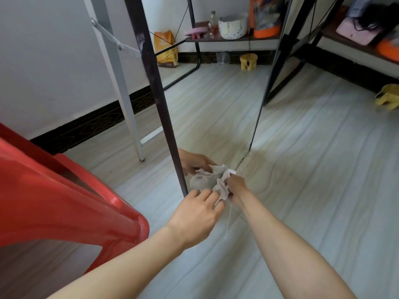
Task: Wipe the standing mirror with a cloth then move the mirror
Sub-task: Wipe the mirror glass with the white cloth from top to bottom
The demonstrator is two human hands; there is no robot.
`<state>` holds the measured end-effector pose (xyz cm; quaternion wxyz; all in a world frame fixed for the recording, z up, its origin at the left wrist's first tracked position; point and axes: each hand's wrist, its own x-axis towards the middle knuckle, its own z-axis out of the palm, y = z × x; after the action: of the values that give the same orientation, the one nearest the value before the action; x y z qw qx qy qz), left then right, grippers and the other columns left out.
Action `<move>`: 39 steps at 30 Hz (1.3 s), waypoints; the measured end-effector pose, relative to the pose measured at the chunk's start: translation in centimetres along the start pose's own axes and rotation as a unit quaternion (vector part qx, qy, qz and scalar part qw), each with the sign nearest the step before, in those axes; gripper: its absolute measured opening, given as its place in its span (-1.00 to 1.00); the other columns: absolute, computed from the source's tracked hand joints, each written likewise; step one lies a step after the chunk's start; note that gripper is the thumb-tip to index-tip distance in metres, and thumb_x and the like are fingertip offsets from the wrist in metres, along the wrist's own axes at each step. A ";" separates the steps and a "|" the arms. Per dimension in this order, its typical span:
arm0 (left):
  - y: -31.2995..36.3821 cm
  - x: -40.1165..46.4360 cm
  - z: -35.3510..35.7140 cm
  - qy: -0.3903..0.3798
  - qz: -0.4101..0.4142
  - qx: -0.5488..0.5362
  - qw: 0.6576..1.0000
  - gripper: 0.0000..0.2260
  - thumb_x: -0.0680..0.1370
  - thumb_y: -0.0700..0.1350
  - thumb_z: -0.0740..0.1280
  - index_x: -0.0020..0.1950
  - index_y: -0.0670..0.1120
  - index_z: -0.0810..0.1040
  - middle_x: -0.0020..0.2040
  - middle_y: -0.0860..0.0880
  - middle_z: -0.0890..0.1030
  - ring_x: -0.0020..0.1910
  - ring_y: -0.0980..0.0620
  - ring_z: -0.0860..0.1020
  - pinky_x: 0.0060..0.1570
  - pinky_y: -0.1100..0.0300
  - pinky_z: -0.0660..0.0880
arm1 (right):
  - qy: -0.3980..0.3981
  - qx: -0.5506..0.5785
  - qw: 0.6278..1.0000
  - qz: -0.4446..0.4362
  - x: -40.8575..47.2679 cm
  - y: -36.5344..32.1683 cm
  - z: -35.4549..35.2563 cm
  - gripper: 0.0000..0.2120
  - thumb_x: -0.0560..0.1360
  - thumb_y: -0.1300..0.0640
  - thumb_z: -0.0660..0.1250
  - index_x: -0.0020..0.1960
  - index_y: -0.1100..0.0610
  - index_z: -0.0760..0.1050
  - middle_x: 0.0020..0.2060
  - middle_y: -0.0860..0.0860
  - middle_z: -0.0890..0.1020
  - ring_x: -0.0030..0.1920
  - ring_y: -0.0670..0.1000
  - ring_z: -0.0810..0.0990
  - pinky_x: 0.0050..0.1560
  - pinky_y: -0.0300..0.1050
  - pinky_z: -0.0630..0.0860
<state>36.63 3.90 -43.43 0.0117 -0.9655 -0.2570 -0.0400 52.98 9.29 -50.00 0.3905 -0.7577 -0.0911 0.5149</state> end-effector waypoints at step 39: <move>-2.2 -3.8 6.6 0.002 0.047 -0.056 0.997 -0.73 0.36 -0.22 0.08 -0.18 -0.14 0.58 -0.23 -0.06 0.58 -0.29 -0.07 0.56 -0.34 0.16 0.48 | 0.001 -0.040 0.998 -0.050 2.3 4.9 1.1 -0.62 0.50 0.38 0.11 0.30 0.28 0.40 0.15 0.16 0.55 0.18 0.17 0.52 0.04 -0.09 0.45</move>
<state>32.70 4.25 -50.28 -0.0401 -0.9755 -0.2088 -0.0559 51.77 7.80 -55.13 0.3847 -0.7681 -0.1489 0.4898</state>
